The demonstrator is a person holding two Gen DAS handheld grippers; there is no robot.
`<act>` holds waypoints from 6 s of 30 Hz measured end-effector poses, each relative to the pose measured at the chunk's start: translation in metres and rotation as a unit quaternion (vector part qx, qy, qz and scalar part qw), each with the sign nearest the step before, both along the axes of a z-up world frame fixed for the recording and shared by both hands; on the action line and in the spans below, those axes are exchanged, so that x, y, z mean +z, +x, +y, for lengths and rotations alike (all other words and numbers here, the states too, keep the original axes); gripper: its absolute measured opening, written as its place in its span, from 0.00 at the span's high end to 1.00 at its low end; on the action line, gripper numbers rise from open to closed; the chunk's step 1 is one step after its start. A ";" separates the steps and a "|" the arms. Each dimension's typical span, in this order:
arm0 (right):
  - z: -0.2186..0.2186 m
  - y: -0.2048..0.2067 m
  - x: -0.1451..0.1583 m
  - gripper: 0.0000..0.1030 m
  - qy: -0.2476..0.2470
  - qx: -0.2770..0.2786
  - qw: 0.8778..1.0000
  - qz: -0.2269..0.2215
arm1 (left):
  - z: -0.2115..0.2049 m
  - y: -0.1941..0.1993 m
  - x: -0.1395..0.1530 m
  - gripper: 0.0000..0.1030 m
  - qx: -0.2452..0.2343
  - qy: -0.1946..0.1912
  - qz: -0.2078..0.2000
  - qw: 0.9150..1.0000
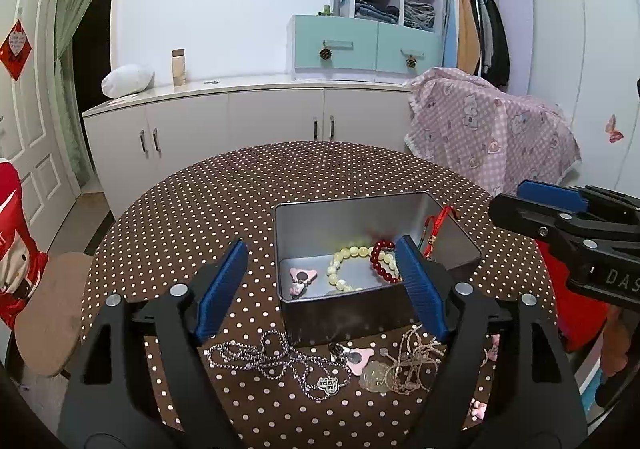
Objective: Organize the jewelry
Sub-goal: 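Lower the string bracelet into the box with the right gripper while the left carries the jade pendant over, then withdraw both open grippers from the box back toward the jewelry pile, then grasp a pink figurine charm with the left gripper while the right grasps the pink bunny keychain, then lift both pink charms off the table with the left and right grippers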
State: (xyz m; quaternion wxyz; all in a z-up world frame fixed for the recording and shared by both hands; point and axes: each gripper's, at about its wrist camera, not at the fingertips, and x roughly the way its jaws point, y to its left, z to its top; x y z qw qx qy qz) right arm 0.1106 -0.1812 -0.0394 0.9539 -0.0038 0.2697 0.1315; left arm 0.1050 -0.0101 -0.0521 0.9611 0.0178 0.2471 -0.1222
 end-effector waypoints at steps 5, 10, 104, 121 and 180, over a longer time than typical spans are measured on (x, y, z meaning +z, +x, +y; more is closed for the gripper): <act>-0.008 -0.004 -0.004 0.32 0.006 -0.017 1.000 0.010 | 0.001 -0.005 -0.001 0.19 0.005 -0.002 0.004 1.000; -0.017 -0.009 -0.009 0.18 0.009 -0.036 0.999 0.021 | 0.002 -0.014 -0.002 0.14 0.005 -0.006 0.009 1.000; 0.002 -0.044 -0.089 0.84 -0.050 0.023 0.996 0.070 | -0.005 -0.058 -0.063 0.50 -0.109 -0.038 0.114 0.987; -0.001 -0.045 -0.088 0.84 -0.036 0.018 0.996 0.076 | -0.001 -0.051 -0.066 0.92 -0.045 -0.039 0.092 0.994; -0.001 -0.043 -0.061 0.84 -0.030 0.015 0.998 0.045 | 0.009 -0.054 -0.046 0.86 -0.021 -0.011 0.037 0.999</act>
